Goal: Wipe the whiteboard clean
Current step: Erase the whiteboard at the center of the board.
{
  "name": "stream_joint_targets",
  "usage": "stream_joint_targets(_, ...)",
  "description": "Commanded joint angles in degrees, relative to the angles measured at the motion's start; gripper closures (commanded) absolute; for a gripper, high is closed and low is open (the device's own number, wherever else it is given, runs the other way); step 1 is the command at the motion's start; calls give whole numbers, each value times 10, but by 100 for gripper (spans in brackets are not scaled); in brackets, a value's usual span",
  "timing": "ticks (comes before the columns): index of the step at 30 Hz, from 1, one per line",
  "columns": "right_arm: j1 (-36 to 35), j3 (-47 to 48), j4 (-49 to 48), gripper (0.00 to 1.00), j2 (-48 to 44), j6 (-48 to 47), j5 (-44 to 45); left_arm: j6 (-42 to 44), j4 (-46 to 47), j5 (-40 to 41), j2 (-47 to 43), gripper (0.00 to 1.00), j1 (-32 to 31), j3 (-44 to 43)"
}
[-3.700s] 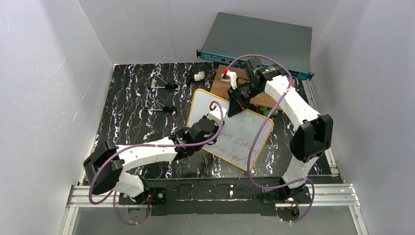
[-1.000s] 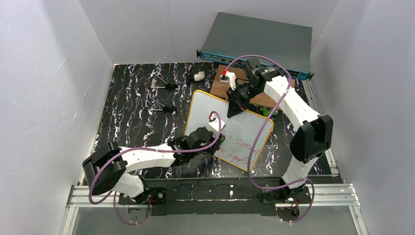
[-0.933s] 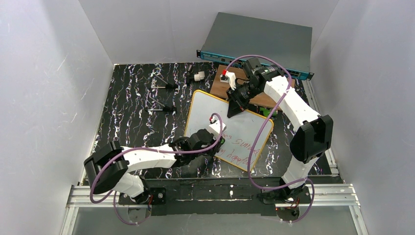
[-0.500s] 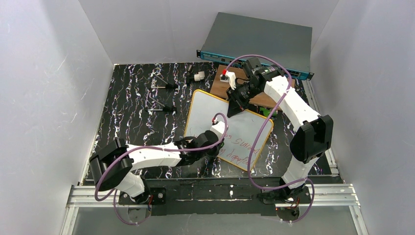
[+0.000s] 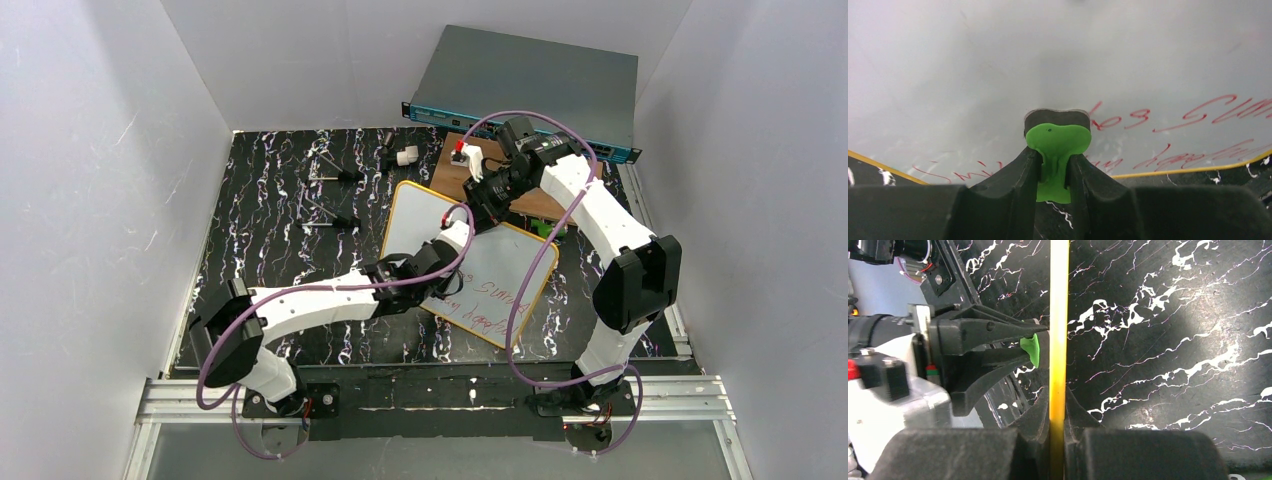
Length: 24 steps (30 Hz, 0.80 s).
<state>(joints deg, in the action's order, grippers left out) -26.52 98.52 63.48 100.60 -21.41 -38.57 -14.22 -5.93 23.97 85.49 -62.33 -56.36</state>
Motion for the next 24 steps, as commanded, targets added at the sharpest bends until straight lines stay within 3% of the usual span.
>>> stream_joint_targets(1,-16,-7,20,99,-7,-41,-8,29,24,48,-35,100,28,-58)
stream_joint_targets(8,-16,-8,19,99,-8,-41,-6,31,45,5,-75,100,34,-52)
stream_joint_targets(9,-16,-7,20,99,-8,-41,-6,32,54,-7,-81,100,34,-40)
stream_joint_targets(10,-16,-7,19,99,-8,23,-6,32,72,-19,-87,100,34,-27)
stream_joint_targets(11,-16,-7,19,99,-8,-34,-5,32,87,-33,-93,100,34,-11)
stream_joint_targets(18,-16,-7,20,99,-6,-42,-6,31,174,-104,-108,100,33,100)
stream_joint_targets(19,-16,-6,20,90,-6,-42,-6,28,184,-108,-105,100,34,112)
stream_joint_targets(20,-16,-6,20,99,-6,-42,-6,26,195,-109,-102,100,33,123)
stream_joint_targets(24,-16,-7,20,99,-6,-42,-6,10,206,-103,-81,100,33,145)
